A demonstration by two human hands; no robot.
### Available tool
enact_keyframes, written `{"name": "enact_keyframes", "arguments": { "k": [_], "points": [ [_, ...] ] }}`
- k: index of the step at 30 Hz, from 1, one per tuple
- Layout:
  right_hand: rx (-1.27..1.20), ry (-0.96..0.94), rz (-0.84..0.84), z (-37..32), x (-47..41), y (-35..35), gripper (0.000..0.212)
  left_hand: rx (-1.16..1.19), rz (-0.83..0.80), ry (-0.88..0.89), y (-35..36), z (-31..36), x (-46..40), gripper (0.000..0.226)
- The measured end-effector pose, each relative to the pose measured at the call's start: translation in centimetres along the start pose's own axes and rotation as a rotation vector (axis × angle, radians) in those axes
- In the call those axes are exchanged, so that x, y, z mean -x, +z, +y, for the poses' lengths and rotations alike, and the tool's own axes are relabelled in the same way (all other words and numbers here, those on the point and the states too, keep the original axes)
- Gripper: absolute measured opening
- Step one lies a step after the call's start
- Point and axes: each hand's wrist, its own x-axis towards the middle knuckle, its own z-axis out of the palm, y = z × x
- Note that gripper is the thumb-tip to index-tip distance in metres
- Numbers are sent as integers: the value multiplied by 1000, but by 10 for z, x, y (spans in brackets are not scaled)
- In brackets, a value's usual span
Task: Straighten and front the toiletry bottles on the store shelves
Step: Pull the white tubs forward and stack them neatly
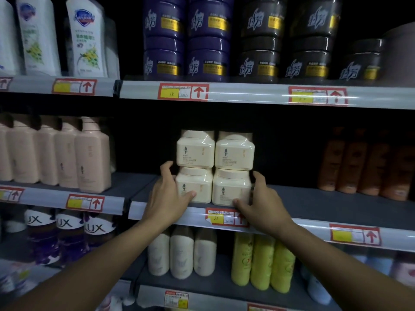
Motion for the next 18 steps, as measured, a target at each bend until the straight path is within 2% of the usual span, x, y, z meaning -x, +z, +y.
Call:
{"name": "enact_keyframes", "arguments": {
  "k": [4,7,12,18],
  "points": [
    [68,-40,55,7,20,-11,80,-159,182,105,6,5,21,86],
    [99,-88,115,14,36,-23,70,-211,245,211,13,17,38,72],
    [139,-97,175,33,58,-44,51,-112,182,374,33,46,58,52],
    [120,-57,247,75,71,-73,37,40,74,513,68,96,69,39]
  ]
}}
